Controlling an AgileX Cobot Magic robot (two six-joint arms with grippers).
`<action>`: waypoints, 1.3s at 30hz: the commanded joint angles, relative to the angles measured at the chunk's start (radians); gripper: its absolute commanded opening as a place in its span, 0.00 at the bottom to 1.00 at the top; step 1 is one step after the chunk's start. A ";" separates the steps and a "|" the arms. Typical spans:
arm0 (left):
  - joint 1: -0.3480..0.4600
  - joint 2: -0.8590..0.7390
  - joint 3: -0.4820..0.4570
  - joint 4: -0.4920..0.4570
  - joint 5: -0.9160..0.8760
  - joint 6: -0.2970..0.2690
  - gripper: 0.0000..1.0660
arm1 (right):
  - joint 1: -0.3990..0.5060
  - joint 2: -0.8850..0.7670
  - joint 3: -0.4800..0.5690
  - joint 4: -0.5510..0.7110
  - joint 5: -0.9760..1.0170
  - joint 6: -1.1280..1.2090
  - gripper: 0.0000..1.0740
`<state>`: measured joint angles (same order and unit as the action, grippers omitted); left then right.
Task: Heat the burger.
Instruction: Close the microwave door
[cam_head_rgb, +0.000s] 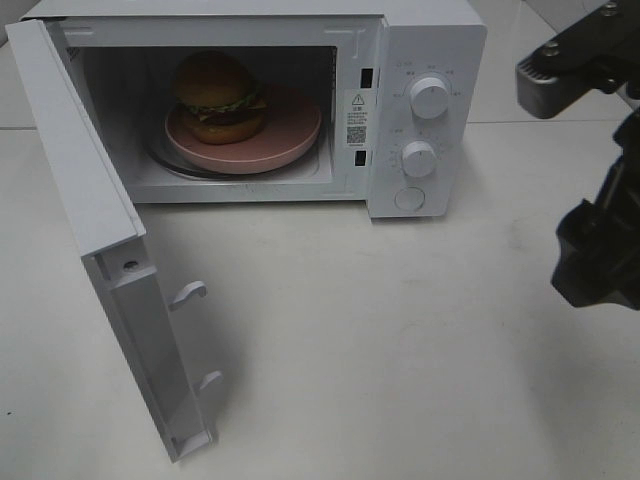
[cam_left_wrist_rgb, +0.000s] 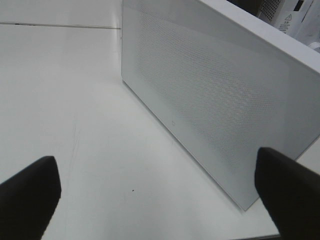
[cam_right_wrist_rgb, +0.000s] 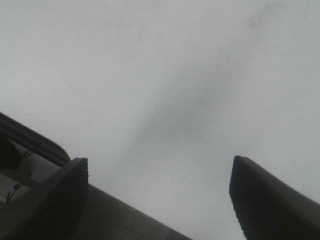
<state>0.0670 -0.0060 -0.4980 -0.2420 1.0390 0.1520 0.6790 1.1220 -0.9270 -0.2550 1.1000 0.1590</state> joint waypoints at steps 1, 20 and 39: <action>0.005 -0.014 0.002 -0.002 -0.004 -0.001 0.92 | -0.001 -0.069 0.013 0.026 0.081 0.009 0.71; 0.005 -0.014 0.002 -0.002 -0.004 0.000 0.92 | -0.003 -0.516 0.241 0.030 0.143 0.014 0.71; 0.005 -0.014 0.002 -0.002 -0.004 0.000 0.92 | -0.414 -0.866 0.385 0.060 -0.007 0.031 0.71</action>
<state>0.0670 -0.0060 -0.4980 -0.2420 1.0390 0.1520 0.3060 0.3070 -0.5490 -0.2120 1.1110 0.1830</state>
